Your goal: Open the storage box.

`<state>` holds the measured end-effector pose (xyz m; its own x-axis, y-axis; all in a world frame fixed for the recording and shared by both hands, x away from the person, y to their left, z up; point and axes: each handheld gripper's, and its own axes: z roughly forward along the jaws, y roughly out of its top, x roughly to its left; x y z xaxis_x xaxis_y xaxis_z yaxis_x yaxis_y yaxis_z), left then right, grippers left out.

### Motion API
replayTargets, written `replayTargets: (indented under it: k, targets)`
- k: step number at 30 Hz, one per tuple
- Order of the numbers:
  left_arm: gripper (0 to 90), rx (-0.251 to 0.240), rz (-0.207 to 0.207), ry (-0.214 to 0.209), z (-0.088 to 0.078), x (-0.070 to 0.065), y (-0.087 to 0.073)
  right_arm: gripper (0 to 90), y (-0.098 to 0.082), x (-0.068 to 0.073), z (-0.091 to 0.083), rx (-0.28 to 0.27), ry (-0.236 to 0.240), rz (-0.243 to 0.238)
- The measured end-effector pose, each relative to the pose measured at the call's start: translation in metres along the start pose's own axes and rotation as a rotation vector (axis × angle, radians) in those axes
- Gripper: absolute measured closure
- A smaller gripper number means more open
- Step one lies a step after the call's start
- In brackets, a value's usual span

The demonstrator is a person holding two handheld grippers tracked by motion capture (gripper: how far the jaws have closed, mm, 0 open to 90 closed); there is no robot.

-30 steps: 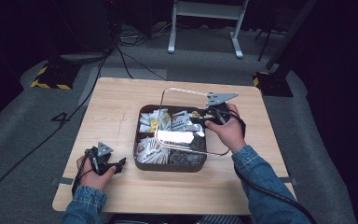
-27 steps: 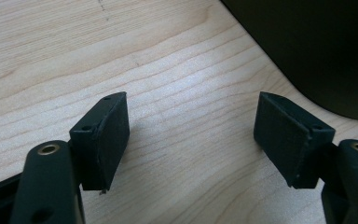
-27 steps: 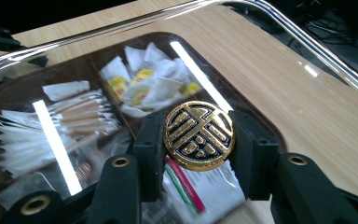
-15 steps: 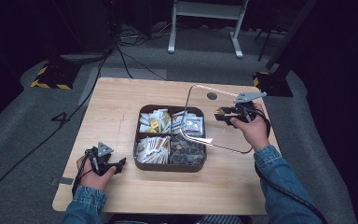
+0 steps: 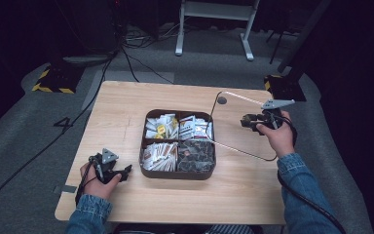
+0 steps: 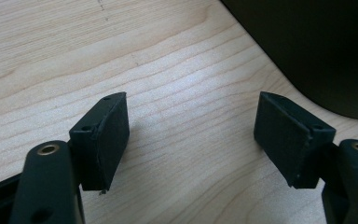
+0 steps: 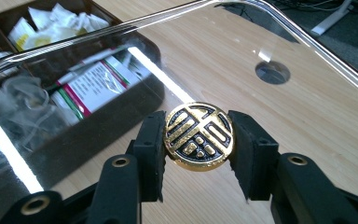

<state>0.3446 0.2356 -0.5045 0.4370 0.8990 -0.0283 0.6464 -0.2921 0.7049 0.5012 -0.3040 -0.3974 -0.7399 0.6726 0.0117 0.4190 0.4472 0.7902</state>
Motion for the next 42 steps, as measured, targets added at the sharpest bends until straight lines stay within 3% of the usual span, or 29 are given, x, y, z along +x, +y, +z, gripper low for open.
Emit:
replayTargets:
  k: [10,18,27,42]
  targets:
    - [27.0,0.000,0.000,0.000,0.000,0.000,0.000,58.9,-0.021,-0.015,-0.007,0.022,-0.014,-0.005]
    - [27.0,0.000,0.000,0.000,0.000,0.000,0.000,58.9,-0.041,-0.026,-0.008,0.043,-0.028,0.025]
    - [27.0,0.000,0.000,0.000,0.000,0.000,0.000,58.9,-0.061,-0.028,0.006,0.085,-0.024,0.025]
    - [27.0,0.000,0.000,0.000,0.000,0.000,0.000,58.8,-0.089,-0.023,0.029,0.096,-0.022,0.055]
